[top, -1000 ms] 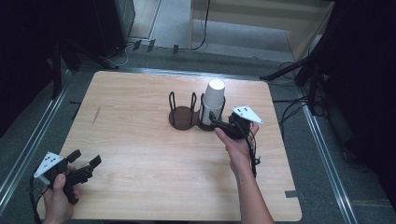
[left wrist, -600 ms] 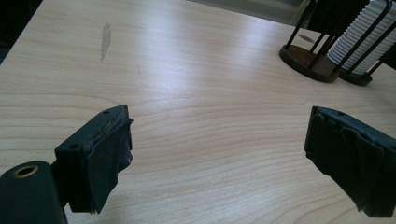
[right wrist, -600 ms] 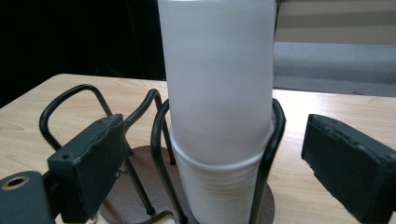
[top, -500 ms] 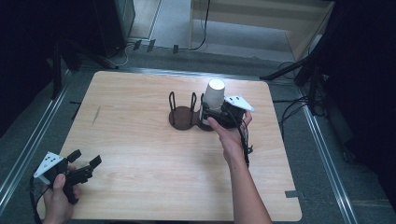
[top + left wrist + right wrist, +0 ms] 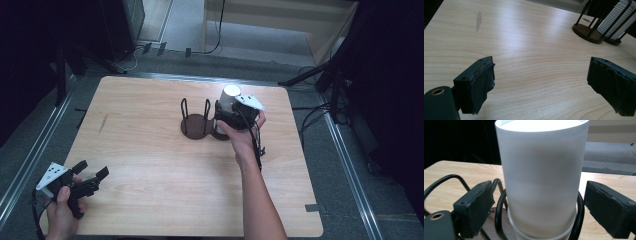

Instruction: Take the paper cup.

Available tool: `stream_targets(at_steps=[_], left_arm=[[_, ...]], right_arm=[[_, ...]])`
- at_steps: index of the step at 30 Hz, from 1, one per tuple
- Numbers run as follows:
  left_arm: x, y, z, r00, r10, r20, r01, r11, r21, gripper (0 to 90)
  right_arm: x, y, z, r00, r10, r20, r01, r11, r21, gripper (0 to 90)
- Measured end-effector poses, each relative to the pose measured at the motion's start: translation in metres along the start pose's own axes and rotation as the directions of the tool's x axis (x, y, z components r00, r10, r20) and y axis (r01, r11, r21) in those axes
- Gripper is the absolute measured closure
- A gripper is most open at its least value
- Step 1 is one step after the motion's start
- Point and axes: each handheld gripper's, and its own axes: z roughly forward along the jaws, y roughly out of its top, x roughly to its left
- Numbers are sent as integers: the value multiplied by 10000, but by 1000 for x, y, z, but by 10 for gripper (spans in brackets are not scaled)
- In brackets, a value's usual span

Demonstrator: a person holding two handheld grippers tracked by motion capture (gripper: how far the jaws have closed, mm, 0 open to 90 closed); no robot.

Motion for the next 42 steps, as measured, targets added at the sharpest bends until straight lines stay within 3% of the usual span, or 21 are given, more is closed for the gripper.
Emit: stream_targets(at_steps=[4,9,14,23,36,42], left_arm=[[0,0,1,10000,-15,-11,15,10000,26,82],[-2,0,1,9999,117,-51,-116,9999,80,84],[0,0,1,10000,-14,-6,14,10000,41,83],[-1,0,1,10000,30,-6,-30,10000,67,84],[-1,0,1,10000,27,-11,-27,10000,74,84],[-1,0,2,10000,-9,-6,9,10000,88,84]], right_arm=[[0,1,5,9996,-113,269,115,9999,-73,138],[0,2,5,9990,309,336,-288,9978,-604,257],[6,3,4,9981,-152,605,195,9972,-723,273],[8,8,-2,9962,-486,720,559,9931,-1032,298],[11,28,-11,9953,-642,721,750,9845,-1586,322],[11,36,-13,9979,-319,565,393,9900,-1353,316]])
